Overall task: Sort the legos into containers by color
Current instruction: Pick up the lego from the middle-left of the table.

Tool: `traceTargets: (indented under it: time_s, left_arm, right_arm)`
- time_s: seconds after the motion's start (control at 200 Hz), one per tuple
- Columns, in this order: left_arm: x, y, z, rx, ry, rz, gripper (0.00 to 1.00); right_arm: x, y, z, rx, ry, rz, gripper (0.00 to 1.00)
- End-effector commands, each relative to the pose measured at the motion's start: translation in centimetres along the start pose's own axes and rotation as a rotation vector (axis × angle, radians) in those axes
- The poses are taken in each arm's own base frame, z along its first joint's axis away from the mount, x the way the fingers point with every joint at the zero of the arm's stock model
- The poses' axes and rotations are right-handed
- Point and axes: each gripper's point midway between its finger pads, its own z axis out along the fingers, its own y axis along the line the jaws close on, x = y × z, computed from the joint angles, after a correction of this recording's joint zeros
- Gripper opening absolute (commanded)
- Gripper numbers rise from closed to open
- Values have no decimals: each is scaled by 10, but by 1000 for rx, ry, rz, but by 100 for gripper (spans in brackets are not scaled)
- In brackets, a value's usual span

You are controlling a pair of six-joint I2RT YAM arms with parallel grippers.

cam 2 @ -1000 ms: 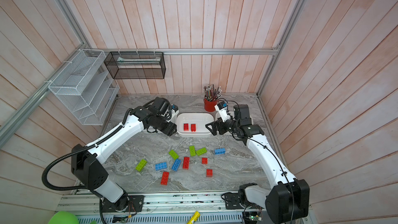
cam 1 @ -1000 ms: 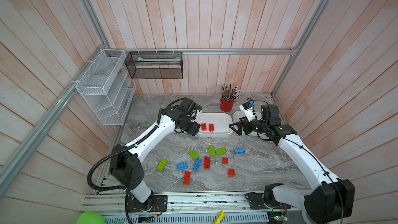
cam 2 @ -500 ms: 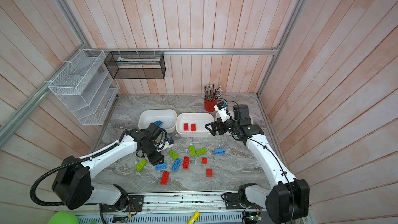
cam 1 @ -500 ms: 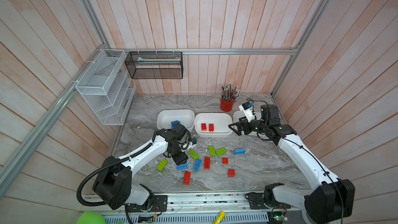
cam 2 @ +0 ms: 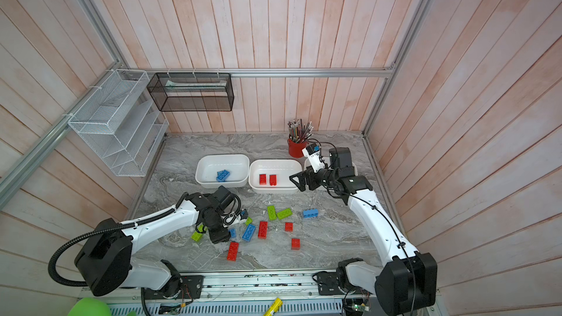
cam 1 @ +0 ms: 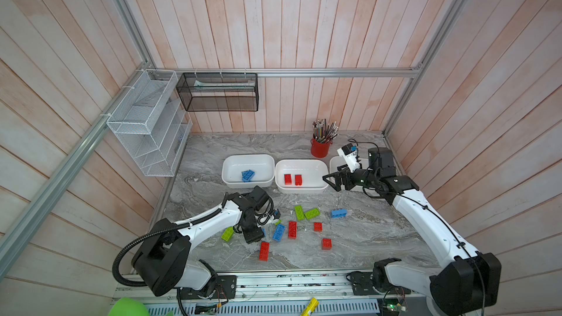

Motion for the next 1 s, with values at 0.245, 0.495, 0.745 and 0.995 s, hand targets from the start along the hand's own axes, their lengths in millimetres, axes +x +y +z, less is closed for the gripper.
traceTargets:
  time_s: [0.245, 0.495, 0.745, 0.995]
  left_arm:
    - [3, -1, 17, -12, 37, 53, 60]
    - [4, -2, 31, -5, 57, 59, 45]
    - [-4, 6, 15, -42, 45, 51, 31]
    - [-54, 13, -47, -32, -81, -36, 31]
  right_arm:
    - [2, 4, -1, -15, 3, 7, 98]
    - [2, 5, 2, -25, 6, 9, 98]
    - [2, 5, 4, -31, 13, 12, 98]
    - [1, 4, 5, -27, 11, 13, 98]
